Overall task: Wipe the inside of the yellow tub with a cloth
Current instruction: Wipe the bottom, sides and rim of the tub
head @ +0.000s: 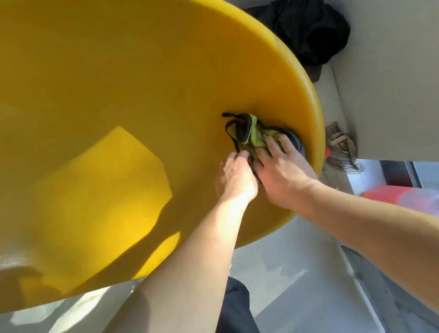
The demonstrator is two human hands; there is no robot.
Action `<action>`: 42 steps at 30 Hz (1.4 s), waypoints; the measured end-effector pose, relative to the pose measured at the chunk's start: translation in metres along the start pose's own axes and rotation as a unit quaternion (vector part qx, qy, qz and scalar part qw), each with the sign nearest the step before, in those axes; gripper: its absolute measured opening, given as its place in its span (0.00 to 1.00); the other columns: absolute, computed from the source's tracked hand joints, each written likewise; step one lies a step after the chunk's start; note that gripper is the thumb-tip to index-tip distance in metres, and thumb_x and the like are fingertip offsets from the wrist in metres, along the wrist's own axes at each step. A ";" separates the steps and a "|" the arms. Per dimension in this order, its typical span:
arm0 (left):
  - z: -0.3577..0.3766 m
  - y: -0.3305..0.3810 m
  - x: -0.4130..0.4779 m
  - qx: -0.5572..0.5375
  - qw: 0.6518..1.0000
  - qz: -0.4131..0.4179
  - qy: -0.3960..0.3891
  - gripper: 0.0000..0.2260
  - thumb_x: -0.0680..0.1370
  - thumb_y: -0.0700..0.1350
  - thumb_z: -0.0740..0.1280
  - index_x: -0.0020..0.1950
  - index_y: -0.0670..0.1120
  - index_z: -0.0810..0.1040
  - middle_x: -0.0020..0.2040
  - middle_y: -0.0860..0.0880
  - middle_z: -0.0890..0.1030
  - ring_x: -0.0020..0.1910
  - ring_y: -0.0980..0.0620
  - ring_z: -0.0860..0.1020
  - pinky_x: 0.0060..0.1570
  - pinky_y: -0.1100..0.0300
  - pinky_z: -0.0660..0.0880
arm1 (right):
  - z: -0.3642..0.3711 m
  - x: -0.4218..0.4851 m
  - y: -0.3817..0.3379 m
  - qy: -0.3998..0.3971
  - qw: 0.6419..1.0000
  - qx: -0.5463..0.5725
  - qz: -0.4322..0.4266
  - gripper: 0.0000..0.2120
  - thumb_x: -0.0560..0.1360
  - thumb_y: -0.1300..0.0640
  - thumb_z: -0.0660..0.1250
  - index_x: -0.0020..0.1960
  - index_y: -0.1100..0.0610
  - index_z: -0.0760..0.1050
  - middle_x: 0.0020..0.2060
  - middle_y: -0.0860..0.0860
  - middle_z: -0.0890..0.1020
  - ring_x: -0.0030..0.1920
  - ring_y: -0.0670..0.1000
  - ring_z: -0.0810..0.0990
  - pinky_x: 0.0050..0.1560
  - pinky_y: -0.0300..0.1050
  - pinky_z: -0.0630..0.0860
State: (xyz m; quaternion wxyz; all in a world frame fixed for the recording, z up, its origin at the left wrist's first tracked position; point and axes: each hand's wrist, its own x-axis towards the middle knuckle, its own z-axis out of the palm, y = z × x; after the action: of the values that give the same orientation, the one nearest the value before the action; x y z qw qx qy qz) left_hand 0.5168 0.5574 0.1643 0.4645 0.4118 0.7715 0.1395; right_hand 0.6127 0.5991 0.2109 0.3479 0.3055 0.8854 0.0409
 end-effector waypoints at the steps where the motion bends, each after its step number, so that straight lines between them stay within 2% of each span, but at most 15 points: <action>1: 0.005 -0.018 -0.010 0.045 0.998 0.003 -0.032 0.20 0.78 0.40 0.62 0.70 0.47 0.70 0.71 0.46 0.67 0.70 0.44 0.66 0.64 0.50 0.67 | 0.016 -0.010 -0.023 -0.030 0.998 0.043 0.019 0.27 0.79 0.49 0.54 0.77 0.55 0.63 0.74 0.58 0.67 0.77 0.64 0.55 0.75 0.63 0.48; 4: 0.017 -0.086 -0.042 0.149 0.985 0.008 -0.085 0.19 0.77 0.38 0.60 0.68 0.48 0.72 0.68 0.49 0.69 0.68 0.44 0.68 0.62 0.51 0.70 | 0.050 -0.027 -0.105 -0.094 0.975 0.197 0.044 0.28 0.80 0.49 0.54 0.78 0.53 0.59 0.76 0.55 0.65 0.78 0.63 0.53 0.75 0.63 0.49; 8: -0.004 -0.184 -0.071 0.126 0.984 -0.118 -0.051 0.19 0.78 0.38 0.58 0.66 0.52 0.72 0.66 0.49 0.74 0.62 0.43 0.75 0.57 0.50 0.73 | 0.053 -0.008 -0.210 -0.105 0.898 0.425 0.041 0.23 0.79 0.50 0.57 0.74 0.49 0.68 0.72 0.51 0.72 0.77 0.59 0.62 0.74 0.57 0.63; 11: -0.048 -0.233 -0.077 0.086 0.978 -0.185 0.033 0.14 0.78 0.41 0.62 0.62 0.53 0.74 0.56 0.46 0.81 0.55 0.41 0.78 0.47 0.53 0.72 | 0.023 0.025 -0.241 -0.152 0.798 0.583 0.023 0.15 0.76 0.51 0.61 0.61 0.49 0.74 0.56 0.54 0.83 0.59 0.62 0.79 0.53 0.50 0.76; 14: -0.095 -0.248 -0.073 0.025 0.976 -0.184 0.116 0.07 0.80 0.46 0.63 0.57 0.48 0.76 0.48 0.48 0.82 0.48 0.42 0.77 0.42 0.56 0.66 | -0.003 0.042 -0.239 -0.126 0.729 0.672 0.031 0.08 0.77 0.49 0.65 0.51 0.54 0.73 0.45 0.54 0.83 0.49 0.61 0.80 0.47 0.51 0.76; 17: -0.132 -0.232 -0.062 -0.051 0.983 -0.120 0.129 0.06 0.81 0.46 0.63 0.53 0.46 0.77 0.46 0.48 0.82 0.46 0.43 0.78 0.41 0.53 0.69 | -0.033 0.044 -0.205 -0.059 0.744 0.663 0.056 0.18 0.75 0.42 0.70 0.47 0.57 0.72 0.44 0.53 0.81 0.44 0.57 0.79 0.44 0.53 0.76; 22: -0.197 -0.165 -0.060 -0.096 0.993 -0.026 0.063 0.16 0.76 0.61 0.66 0.42 0.48 0.77 0.37 0.48 0.81 0.39 0.47 0.79 0.36 0.49 0.73 | -0.071 0.035 -0.120 0.115 0.838 0.533 0.021 0.19 0.75 0.37 0.67 0.47 0.55 0.76 0.64 0.56 0.72 0.61 0.60 0.74 0.58 0.52 0.75; 25: -0.246 -0.130 -0.063 0.004 1.000 -0.001 0.000 0.18 0.68 0.65 0.73 0.46 0.54 0.77 0.36 0.55 0.77 0.36 0.56 0.75 0.34 0.55 0.70 | -0.106 0.034 -0.067 0.206 0.856 0.472 0.041 0.15 0.76 0.43 0.68 0.45 0.56 0.73 0.50 0.54 0.78 0.50 0.61 0.78 0.42 0.50 0.74; 27: -0.271 -0.119 -0.061 0.157 0.987 0.025 -0.006 0.18 0.67 0.64 0.74 0.49 0.57 0.76 0.40 0.56 0.77 0.40 0.51 0.76 0.35 0.54 0.72 | -0.128 0.031 -0.040 0.246 0.860 0.443 0.061 0.17 0.77 0.44 0.69 0.43 0.55 0.67 0.34 0.50 0.72 0.35 0.60 0.73 0.33 0.47 0.64; 29: -0.287 -0.119 -0.057 0.272 0.954 0.081 0.096 0.11 0.72 0.53 0.73 0.53 0.56 0.78 0.43 0.52 0.74 0.42 0.42 0.76 0.38 0.50 0.74 | -0.143 0.025 -0.027 0.330 0.873 0.356 0.042 0.19 0.76 0.44 0.70 0.42 0.53 0.63 0.31 0.48 0.68 0.30 0.56 0.68 0.32 0.45 0.60; 31: -0.286 -0.126 -0.056 0.303 0.922 0.106 0.215 0.15 0.72 0.41 0.70 0.57 0.55 0.78 0.48 0.49 0.72 0.40 0.38 0.76 0.36 0.49 0.72 | -0.137 0.017 -0.033 0.375 0.887 0.269 -0.007 0.18 0.77 0.45 0.69 0.41 0.53 0.63 0.31 0.49 0.69 0.30 0.56 0.67 0.33 0.46 0.61; 34: -0.246 -0.152 -0.069 0.339 0.914 0.128 0.183 0.20 0.69 0.36 0.67 0.58 0.54 0.78 0.52 0.45 0.72 0.38 0.39 0.76 0.34 0.50 0.71 | -0.081 0.008 -0.066 0.284 0.927 0.236 -0.063 0.11 0.80 0.47 0.61 0.42 0.52 0.68 0.31 0.52 0.75 0.32 0.58 0.75 0.36 0.49 0.64; 38: -0.157 -0.220 -0.087 0.394 0.913 0.018 -0.106 0.16 0.74 0.54 0.67 0.62 0.57 0.76 0.57 0.50 0.70 0.55 0.45 0.75 0.48 0.51 0.77 | 0.010 -0.012 -0.127 -0.057 0.966 0.223 -0.115 0.25 0.78 0.32 0.48 0.52 0.45 0.78 0.47 0.49 0.80 0.51 0.54 0.79 0.49 0.50 0.69; 40: -0.128 -0.240 -0.089 0.315 0.938 -0.053 -0.135 0.26 0.72 0.68 0.63 0.65 0.57 0.75 0.62 0.53 0.70 0.62 0.48 0.70 0.55 0.52 0.74 | 0.032 -0.012 -0.147 -0.058 0.965 0.245 -0.071 0.29 0.77 0.31 0.45 0.62 0.42 0.77 0.59 0.50 0.75 0.61 0.54 0.72 0.57 0.53 0.70; 42: -0.106 -0.248 -0.076 0.256 0.960 -0.077 -0.080 0.30 0.74 0.70 0.56 0.71 0.57 0.70 0.71 0.53 0.67 0.69 0.48 0.64 0.62 0.51 0.70 | 0.045 0.003 -0.164 -0.006 0.964 0.266 0.005 0.30 0.79 0.35 0.47 0.76 0.44 0.63 0.74 0.56 0.63 0.73 0.60 0.62 0.67 0.59 0.66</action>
State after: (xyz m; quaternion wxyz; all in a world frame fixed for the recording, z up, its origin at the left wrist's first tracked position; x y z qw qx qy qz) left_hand 0.3208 0.3623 0.1179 0.4128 0.4659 0.7713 -0.1325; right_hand 0.5561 0.4619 0.1282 0.2588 0.3914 0.8609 -0.1967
